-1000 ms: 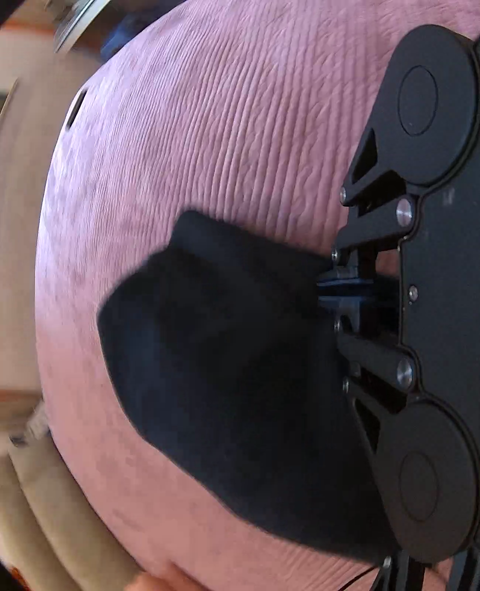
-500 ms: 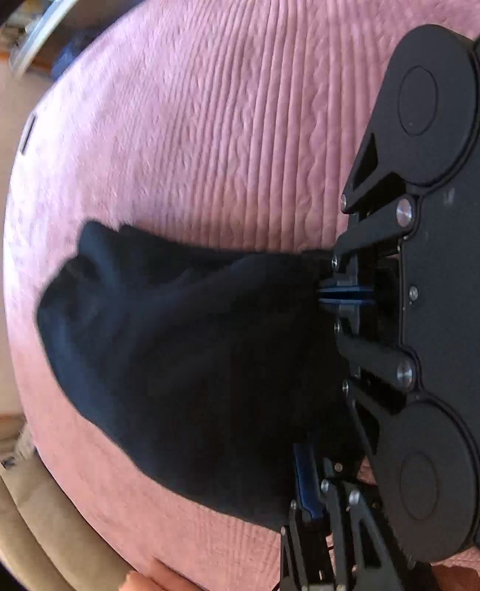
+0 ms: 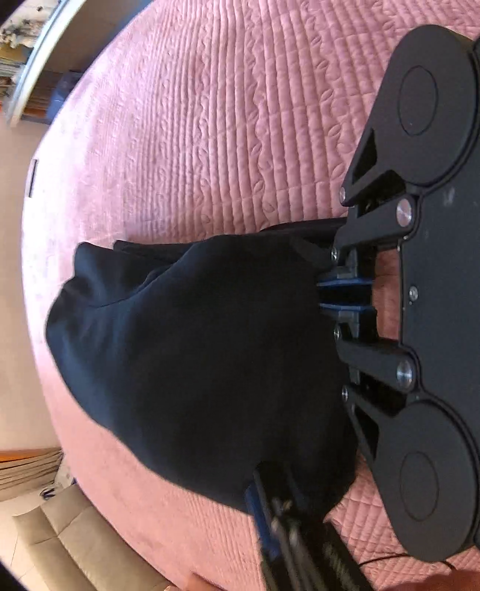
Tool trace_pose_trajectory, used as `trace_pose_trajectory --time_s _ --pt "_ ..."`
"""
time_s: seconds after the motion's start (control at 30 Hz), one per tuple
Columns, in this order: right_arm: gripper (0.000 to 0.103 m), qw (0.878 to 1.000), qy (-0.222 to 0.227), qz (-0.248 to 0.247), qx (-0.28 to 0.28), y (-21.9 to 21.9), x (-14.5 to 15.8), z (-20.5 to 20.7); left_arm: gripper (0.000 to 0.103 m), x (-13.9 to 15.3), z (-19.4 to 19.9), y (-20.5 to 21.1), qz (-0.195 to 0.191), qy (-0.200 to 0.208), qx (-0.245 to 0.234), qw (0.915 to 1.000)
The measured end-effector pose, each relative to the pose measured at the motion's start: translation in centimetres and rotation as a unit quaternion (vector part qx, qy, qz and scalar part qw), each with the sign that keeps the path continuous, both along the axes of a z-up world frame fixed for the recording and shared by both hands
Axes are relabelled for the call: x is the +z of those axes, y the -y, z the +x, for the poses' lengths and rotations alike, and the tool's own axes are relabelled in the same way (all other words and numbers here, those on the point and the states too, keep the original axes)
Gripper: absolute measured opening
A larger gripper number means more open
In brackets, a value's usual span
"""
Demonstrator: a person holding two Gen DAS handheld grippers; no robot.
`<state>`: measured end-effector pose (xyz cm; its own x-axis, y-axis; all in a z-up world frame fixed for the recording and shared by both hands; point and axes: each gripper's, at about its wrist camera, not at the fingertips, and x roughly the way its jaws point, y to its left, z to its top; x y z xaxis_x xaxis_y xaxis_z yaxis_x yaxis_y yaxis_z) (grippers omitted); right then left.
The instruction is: Fold large clothes
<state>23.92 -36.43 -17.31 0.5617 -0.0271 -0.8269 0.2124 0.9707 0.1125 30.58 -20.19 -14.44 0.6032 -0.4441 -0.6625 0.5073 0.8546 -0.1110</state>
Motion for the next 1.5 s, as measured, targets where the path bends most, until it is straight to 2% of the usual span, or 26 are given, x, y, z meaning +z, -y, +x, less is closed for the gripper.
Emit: trace_pose_trajectory --time_s 0.1,0.2,0.27,0.33,0.43,0.47,0.5,0.53,0.6,0.67,0.77,0.87,0.97,1.07,1.17,1.27,1.3,1.4,1.5 --pt "0.010 0.999 0.035 0.022 -0.009 0.3 0.6 -2.2 0.023 -0.9 -1.4 -1.3 -0.025 0.010 0.009 0.9996" --pt "0.013 0.997 0.066 0.012 -0.032 0.5 2.2 -5.5 0.020 -0.3 -4.1 -2.8 -0.033 0.037 -0.001 0.9988" --pt "0.021 0.995 0.086 0.009 -0.051 0.3 3.7 -8.0 0.021 1.6 -6.5 -3.8 -0.040 0.053 0.000 0.9978" --pt "0.036 0.994 0.088 0.007 -0.071 0.0 5.6 -10.7 0.028 4.0 -8.7 -4.1 -0.041 0.065 0.008 0.9970" --pt "0.038 0.992 0.095 0.012 -0.086 -0.7 8.9 -14.6 0.033 8.1 -12.3 -4.5 -0.043 0.071 0.045 0.9955" --pt "0.042 0.991 0.106 0.015 -0.084 -1.2 10.7 -16.0 0.041 9.4 -13.5 -4.9 -0.044 0.068 0.068 0.9943" --pt "0.062 0.990 0.114 0.013 -0.078 -1.5 12.1 -17.0 0.053 10.7 -14.5 -5.3 -0.046 0.068 0.091 0.9924" --pt "0.083 0.990 0.124 0.004 -0.072 -2.1 13.4 -17.9 0.058 12.1 -15.6 -6.1 -0.051 0.075 0.120 0.9886" --pt "0.081 0.986 0.153 -0.027 -0.058 -3.7 16.3 -19.6 0.075 14.4 -17.1 -7.9 -0.058 0.093 0.162 0.9807" --pt "0.081 0.982 0.172 -0.057 -0.057 -5.5 18.7 -21.1 0.078 16.4 -18.2 -9.9 -0.065 0.099 0.180 0.9765" --pt "0.082 0.981 0.171 -0.065 -0.072 -7.5 19.7 -22.2 0.085 18.4 -19.5 -12.8 -0.063 0.079 0.166 0.9810" --pt "0.083 0.982 0.167 -0.057 -0.068 -9.1 19.7 -23.0 0.097 19.4 -21.8 -15.1 -0.059 0.076 0.174 0.9801" --pt "0.083 0.982 0.166 -0.066 -0.062 -10.5 20.2 -23.5 0.097 20.1 -23.4 -16.0 -0.046 0.084 0.166 0.9815" --pt "0.083 0.978 0.184 -0.081 -0.053 -11.3 22.0 -24.2 0.098 21.6 -24.5 -16.2 -0.045 0.097 0.154 0.9823" --pt "0.084 0.975 0.199 -0.089 -0.050 -11.6 23.1 -24.6 0.103 23.0 -25.2 -15.7 -0.045 0.114 0.137 0.9829" --pt "0.090 0.973 0.209 -0.085 -0.048 -11.0 22.6 -24.3 0.103 23.4 -25.4 -15.2 -0.041 0.132 0.125 0.9826" --pt "0.098 0.973 0.210 -0.087 -0.046 -10.7 22.1 -24.0 0.103 23.1 -24.9 -15.0 -0.041 0.131 0.118 0.9835" --pt "0.100 0.975 0.205 -0.078 -0.036 -8.1 19.7 -21.5 0.103 21.4 -22.1 -14.0 -0.027 0.120 0.100 0.9873" --pt "0.100 0.977 0.207 -0.051 -0.024 -4.2 16.7 -17.3 0.103 18.7 -17.6 -12.4 -0.022 0.124 0.071 0.9895"
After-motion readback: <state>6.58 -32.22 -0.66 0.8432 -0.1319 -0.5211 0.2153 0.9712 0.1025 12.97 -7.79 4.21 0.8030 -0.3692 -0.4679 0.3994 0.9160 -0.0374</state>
